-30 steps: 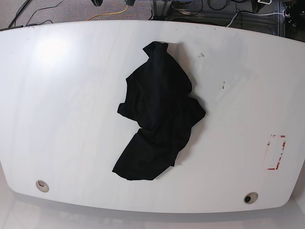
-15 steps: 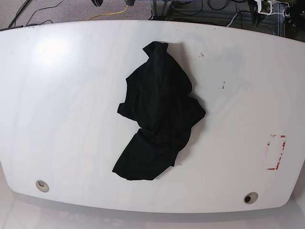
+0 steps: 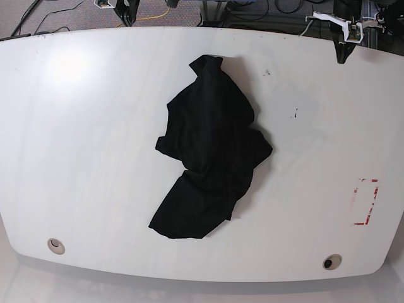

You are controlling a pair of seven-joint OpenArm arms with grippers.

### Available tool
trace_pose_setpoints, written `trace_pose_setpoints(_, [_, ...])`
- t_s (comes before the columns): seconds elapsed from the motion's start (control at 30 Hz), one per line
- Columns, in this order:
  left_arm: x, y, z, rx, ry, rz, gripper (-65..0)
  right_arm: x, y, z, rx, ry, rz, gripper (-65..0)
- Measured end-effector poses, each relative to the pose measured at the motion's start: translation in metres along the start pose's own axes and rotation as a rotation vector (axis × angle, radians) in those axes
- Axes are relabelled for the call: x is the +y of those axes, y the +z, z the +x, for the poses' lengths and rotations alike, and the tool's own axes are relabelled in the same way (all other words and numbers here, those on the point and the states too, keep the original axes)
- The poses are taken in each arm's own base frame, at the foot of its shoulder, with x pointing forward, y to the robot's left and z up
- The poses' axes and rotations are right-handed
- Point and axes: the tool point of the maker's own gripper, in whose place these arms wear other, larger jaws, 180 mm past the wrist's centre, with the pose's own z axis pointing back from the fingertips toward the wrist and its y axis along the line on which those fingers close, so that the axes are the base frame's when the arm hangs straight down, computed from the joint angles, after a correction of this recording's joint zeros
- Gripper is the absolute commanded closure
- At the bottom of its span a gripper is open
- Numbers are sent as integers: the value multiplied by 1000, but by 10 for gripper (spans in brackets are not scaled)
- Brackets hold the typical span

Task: Layout the t-shirt on the table in an organized manner, then fold the t-shirt properly
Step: 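Move both grippers forward over the black t-shirt, opening them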

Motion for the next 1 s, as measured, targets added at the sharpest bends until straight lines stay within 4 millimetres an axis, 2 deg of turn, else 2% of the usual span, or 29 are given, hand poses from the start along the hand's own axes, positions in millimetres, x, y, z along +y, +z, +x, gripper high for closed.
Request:
trace_pose_setpoints(0.2, [1,-8,5,-19,4,8,-10,2,-14,12,-49,0,8,-19])
trace_pose_setpoints(0.43, [5,-33,27,-114,10,31,-11,7,-37,25,-79,-1,26,-19])
trace_pose_setpoints(0.63, [7,-41,22,-98,16,41,-13,12,-58,36,-89,0,42,-19])
trace_pose_setpoints(0.77, [9,-52,35,-143,22,52,-24,15,-70,42,-91,0,50,-21])
trace_pose_setpoints(0.87, [10,-59,46,-187,26,59,-99,20,-78,50,-109,-4,63,-29])
trace_pose_setpoints(0.93, [11,-62,49,-199,27,62,-197,26,-82,54,-117,-10,79,-86])
trace_pose_setpoints(1.0, [12,-65,49,-200,30,66,-268,33,-87,55,-110,-15,97,-162])
